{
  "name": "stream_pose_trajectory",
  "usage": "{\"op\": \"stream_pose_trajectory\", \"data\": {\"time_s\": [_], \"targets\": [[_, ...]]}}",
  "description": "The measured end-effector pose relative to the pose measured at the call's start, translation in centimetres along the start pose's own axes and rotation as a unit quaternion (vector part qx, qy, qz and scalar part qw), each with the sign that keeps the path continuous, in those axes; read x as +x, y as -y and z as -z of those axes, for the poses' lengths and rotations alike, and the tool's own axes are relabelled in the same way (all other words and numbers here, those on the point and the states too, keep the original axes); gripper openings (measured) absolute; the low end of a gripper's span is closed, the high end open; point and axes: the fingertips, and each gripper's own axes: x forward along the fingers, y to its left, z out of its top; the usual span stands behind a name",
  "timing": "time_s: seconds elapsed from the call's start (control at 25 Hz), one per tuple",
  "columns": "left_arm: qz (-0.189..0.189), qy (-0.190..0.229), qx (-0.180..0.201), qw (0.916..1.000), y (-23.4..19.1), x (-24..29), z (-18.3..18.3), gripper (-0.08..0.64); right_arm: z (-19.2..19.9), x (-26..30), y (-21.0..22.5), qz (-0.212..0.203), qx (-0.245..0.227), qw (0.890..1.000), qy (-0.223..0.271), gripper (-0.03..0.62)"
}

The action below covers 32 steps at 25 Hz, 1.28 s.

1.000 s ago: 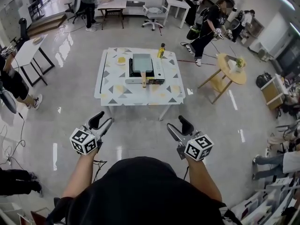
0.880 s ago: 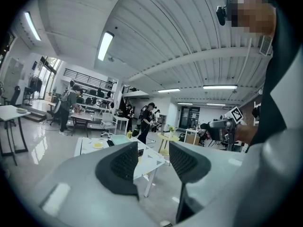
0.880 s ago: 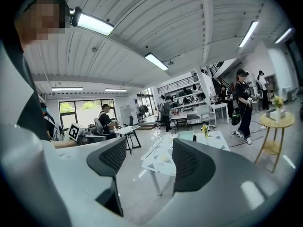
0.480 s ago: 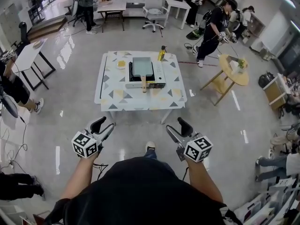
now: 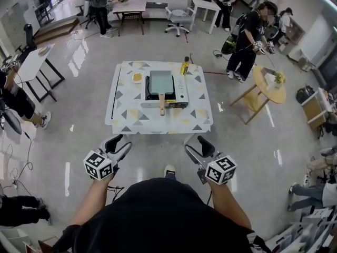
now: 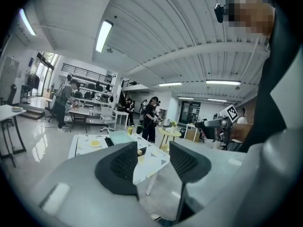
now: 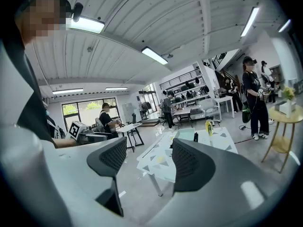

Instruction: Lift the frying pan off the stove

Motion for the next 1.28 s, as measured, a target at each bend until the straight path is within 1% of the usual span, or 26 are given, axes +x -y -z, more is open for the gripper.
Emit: {"op": "stream_pose_trajectory", "data": {"time_s": [0.32, 0.72, 0.92, 1.28], "targets": [[-0.014, 0.002, -0.007, 0.9999, -2.7, 5.0, -1.7, 0.209, -2.1, 4.0, 5.3, -0.016, 0.004, 1.000, -0.008, 0.327], [-0.046, 0.000, -0.022, 0.9987, -5.0, 9.9, -3.0, 0.210, -4.6, 8.2, 11.6, -0.046, 0.010, 0.999, -0.017, 0.328], [-0.061, -0.004, -0.026, 0.9978, -5.9, 12.1, -3.5, 0.210, -4.9, 9.9, 13.8, -0.066, 0.015, 0.997, -0.025, 0.327], [-0.067, -0.010, -0.030, 0.9972, -6.2, 16.5, -3.3, 0.212, -5.0, 11.8, 17.7, -0.091, 0.024, 0.995, -0.042, 0.327]]}}
